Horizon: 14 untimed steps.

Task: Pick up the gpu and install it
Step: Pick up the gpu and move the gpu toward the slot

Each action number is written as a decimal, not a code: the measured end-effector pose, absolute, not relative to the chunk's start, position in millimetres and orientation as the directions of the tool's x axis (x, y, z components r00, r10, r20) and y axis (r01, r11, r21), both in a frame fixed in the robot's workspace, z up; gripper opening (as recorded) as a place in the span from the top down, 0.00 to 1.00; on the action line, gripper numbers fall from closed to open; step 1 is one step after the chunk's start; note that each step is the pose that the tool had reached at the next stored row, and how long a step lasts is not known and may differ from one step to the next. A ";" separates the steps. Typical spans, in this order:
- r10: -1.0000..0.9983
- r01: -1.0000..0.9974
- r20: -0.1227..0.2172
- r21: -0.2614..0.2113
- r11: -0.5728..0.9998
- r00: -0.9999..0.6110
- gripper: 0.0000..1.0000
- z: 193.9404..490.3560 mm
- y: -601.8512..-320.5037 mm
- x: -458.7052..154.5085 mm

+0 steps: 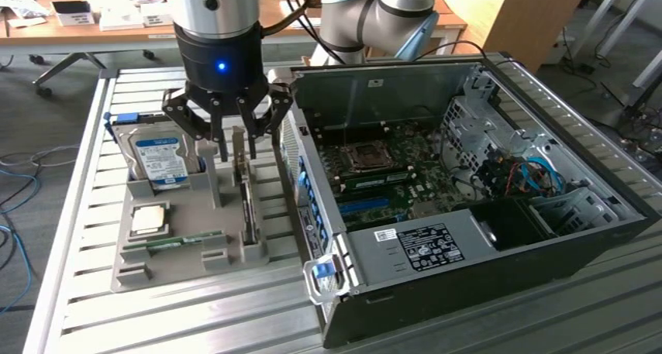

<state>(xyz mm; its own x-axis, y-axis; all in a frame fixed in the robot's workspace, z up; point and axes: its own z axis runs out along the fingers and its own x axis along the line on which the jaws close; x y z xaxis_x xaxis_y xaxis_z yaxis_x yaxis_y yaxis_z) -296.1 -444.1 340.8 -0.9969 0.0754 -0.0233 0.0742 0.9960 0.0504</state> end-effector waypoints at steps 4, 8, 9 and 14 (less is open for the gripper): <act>0.075 0.074 -0.023 0.050 0.996 -0.997 0.58 340.6 -444.1 -296.1; 0.075 0.074 -0.023 0.050 0.996 -0.997 0.58 339.0 -444.1 -296.1; 0.075 0.074 -0.023 0.050 0.996 -0.997 0.58 339.0 -444.1 -296.1; 0.075 0.074 -0.023 0.050 0.996 -0.997 0.58 335.9 -444.1 -296.1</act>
<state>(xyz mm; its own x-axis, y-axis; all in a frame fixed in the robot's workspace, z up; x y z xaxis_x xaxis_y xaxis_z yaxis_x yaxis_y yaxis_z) -296.1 -444.1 335.9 -0.9969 0.0754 -0.0233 0.0741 0.9960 0.0504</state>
